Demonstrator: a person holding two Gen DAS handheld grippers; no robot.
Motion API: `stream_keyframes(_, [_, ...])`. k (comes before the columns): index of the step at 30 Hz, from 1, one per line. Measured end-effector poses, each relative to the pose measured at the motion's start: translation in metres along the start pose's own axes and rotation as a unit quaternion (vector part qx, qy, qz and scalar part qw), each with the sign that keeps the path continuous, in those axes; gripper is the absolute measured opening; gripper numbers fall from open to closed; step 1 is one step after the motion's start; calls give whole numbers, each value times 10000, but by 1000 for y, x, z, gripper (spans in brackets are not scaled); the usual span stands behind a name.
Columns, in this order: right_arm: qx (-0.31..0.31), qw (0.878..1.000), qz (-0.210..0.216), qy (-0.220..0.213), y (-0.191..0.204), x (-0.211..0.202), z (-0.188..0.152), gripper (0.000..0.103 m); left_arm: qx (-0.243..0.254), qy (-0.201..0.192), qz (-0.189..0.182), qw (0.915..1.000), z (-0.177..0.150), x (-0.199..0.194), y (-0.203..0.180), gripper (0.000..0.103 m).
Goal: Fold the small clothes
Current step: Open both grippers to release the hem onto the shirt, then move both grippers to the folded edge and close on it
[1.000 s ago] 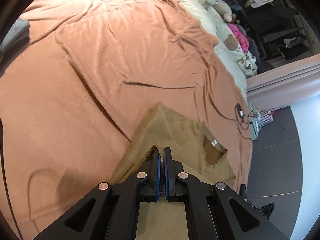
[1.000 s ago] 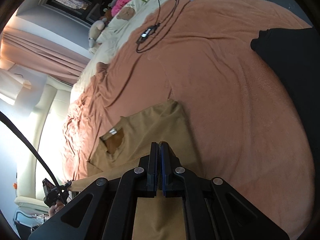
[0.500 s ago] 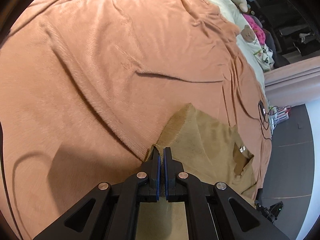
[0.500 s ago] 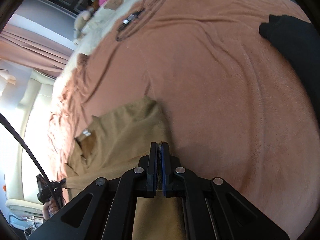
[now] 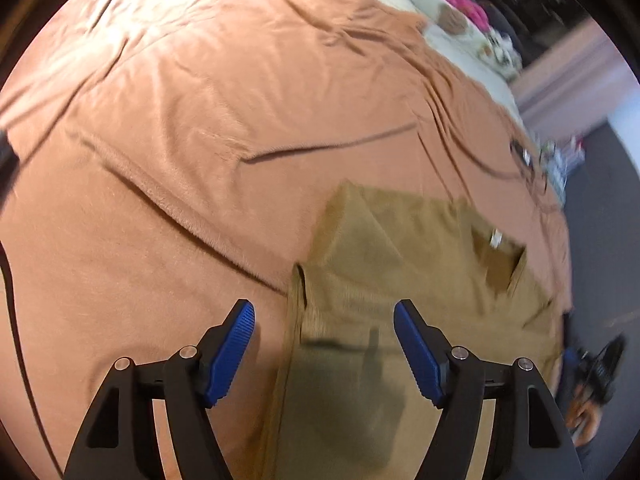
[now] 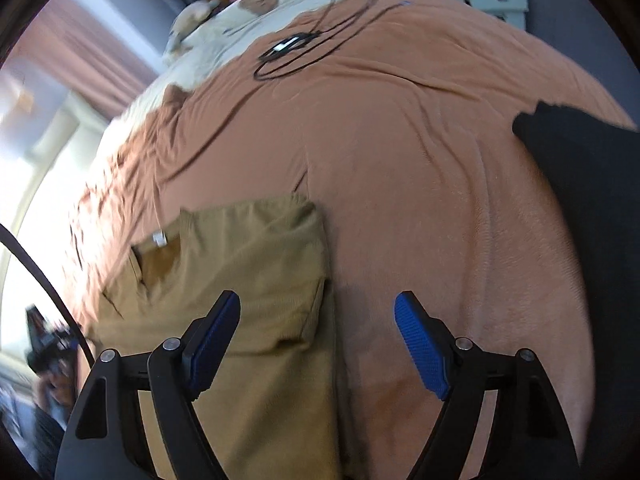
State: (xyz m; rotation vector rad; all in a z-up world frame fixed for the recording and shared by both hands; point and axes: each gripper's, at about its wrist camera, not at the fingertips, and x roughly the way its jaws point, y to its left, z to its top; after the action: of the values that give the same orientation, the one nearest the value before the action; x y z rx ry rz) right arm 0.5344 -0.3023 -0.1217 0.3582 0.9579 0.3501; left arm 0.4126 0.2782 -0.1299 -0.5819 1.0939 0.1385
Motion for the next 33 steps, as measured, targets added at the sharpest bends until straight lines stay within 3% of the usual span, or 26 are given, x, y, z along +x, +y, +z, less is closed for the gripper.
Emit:
stream_keyframes(7, [-819, 9949, -529, 239, 28, 5, -10, 79, 842, 169, 643, 9942, -14, 0, -13, 74])
stream_keyframes(14, [-1164, 9879, -819, 616, 37, 29, -19, 79, 1547, 482, 1389, 9770, -21, 31, -24, 74])
stream_keyframes(17, [-1390, 9796, -1241, 748, 40, 46, -19, 79, 1784, 565, 1692, 9676, -19, 48, -25, 74])
stream_keyframes(19, [-1484, 9735, -1539, 814, 42, 57, -18, 79, 1846, 534, 1723, 9661, -15, 54, -25, 75])
stream_keyframes(25, [-1556, 9710, -1728, 550, 48, 71, -1, 78, 1788, 297, 1775, 9673, 12, 64, -26, 75])
stream_keyframes(29, [-1434, 9764, -1576, 349, 48, 78, 12, 60, 1714, 156, 1714, 9700, 31, 68, -29, 73])
stream_keyframes(33, [-1305, 9818, -1374, 88, 48, 78, 21, 44, 1443, -110, 1643, 9757, 49, 58, -28, 59])
